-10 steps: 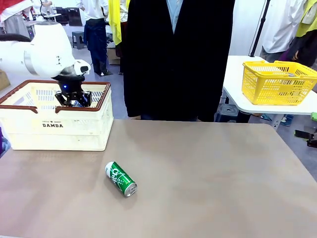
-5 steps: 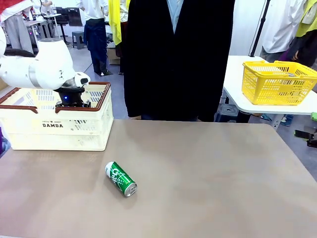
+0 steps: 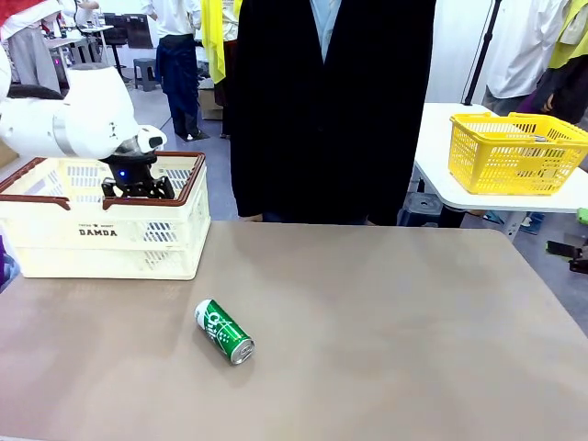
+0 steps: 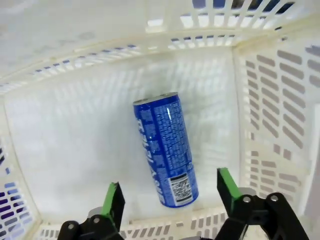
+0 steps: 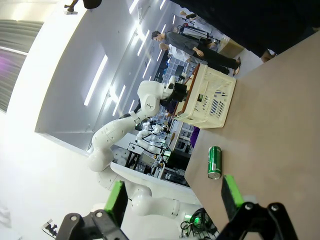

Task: Place the drinks into the Shopping basket.
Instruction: Pick up one drink and place it into the Shopping basket.

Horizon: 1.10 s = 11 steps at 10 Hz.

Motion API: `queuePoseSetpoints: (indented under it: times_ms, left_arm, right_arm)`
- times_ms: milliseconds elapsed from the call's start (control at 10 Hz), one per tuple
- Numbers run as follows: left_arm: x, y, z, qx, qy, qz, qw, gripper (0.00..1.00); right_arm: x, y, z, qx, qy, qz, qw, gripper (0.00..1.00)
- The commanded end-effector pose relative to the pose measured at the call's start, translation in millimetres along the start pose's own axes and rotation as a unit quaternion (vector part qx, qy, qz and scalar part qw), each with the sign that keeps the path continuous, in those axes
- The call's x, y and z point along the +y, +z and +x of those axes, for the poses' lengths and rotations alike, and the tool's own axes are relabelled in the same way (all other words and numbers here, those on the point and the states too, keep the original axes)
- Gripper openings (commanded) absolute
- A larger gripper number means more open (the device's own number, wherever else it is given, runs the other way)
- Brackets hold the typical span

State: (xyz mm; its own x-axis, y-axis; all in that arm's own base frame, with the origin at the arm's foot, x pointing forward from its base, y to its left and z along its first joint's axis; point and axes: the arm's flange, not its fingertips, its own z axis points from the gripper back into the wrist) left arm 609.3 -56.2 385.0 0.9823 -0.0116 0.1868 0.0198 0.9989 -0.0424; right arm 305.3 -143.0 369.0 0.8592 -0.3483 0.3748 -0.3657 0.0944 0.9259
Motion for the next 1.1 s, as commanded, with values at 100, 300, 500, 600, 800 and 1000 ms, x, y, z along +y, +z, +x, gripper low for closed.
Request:
queuePoseSetpoints:
  times_ms: [100, 300, 500, 600, 800, 1000]
  left_arm:
    - [18, 87, -21, -0.059, 0.006, -0.044, 0.997, 1.00]
    - [41, 185, -56, -0.036, 0.007, -0.151, 0.988, 1.00]
    - [71, 231, -100, -0.040, 0.018, -0.284, 0.958, 1.00]
    - [91, 230, -132, -0.035, -0.006, -0.352, 0.935, 1.00]
    - [137, 216, -196, -0.053, -0.055, -0.464, 0.882, 1.00]
    - [198, 176, -253, -0.057, -0.076, -0.570, 0.816, 1.00]
  right_arm:
    - [5, 1, 0, 0.003, -0.008, 0.002, 1.000, 1.00]
    - [5, 1, 0, 0.003, -0.008, 0.002, 1.000, 1.00]
    - [5, 1, 0, 0.003, -0.008, 0.002, 1.000, 1.00]
    - [5, 1, 0, 0.003, -0.008, 0.002, 1.000, 1.00]
    - [5, 1, 0, 0.003, -0.008, 0.002, 1.000, 1.00]
    - [5, 1, 0, 0.003, -0.008, 0.002, 1.000, 1.00]
